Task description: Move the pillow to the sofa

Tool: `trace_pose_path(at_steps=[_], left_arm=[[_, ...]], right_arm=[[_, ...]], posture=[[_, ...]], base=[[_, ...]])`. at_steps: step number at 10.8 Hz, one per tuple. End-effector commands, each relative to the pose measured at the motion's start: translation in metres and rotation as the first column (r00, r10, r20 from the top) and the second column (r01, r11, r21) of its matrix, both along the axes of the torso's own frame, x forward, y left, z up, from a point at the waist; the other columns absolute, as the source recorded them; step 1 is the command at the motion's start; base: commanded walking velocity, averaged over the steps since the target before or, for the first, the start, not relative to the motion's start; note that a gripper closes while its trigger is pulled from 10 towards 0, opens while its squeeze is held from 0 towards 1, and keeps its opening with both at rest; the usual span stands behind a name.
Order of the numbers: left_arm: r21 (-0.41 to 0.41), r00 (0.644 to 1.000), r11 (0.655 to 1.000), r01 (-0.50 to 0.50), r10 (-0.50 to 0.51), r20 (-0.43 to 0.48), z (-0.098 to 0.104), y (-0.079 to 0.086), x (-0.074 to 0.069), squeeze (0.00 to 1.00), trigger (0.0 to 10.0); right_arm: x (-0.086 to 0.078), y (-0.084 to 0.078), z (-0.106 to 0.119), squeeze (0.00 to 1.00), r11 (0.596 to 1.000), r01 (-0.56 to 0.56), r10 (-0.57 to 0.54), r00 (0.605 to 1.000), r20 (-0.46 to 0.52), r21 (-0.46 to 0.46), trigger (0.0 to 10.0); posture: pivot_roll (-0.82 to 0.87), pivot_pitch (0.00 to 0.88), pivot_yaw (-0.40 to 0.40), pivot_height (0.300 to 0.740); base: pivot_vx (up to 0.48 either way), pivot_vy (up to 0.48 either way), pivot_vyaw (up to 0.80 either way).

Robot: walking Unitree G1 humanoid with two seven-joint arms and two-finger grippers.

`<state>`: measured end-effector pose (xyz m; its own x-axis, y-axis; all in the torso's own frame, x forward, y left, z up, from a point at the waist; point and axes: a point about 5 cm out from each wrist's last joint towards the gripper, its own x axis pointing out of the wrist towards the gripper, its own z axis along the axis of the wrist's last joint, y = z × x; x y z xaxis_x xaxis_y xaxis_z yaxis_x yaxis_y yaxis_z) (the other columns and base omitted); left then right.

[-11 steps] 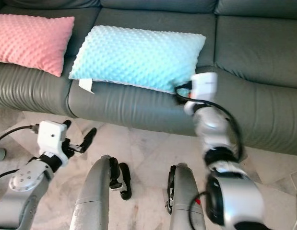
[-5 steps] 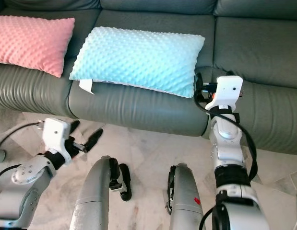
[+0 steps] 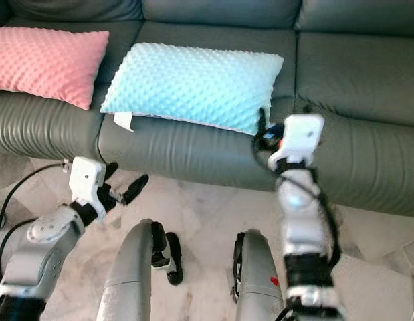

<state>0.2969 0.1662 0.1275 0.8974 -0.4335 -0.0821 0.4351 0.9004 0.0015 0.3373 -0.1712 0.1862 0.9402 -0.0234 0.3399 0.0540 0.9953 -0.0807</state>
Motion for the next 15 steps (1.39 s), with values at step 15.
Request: trace_pose_path(at_steps=[15], left_arm=[[-0.065,0.962,0.98,-0.189,0.198,0.188,0.024,0.007,0.031,0.0,10.0]], right_arm=[[-0.008,0.003,0.042,0.0,0.999,0.036,-0.035,0.997,0.069,-0.012,10.0]], posture=[[-0.08,0.182,0.065,0.74]], base=[[0.0,0.0,0.0]])
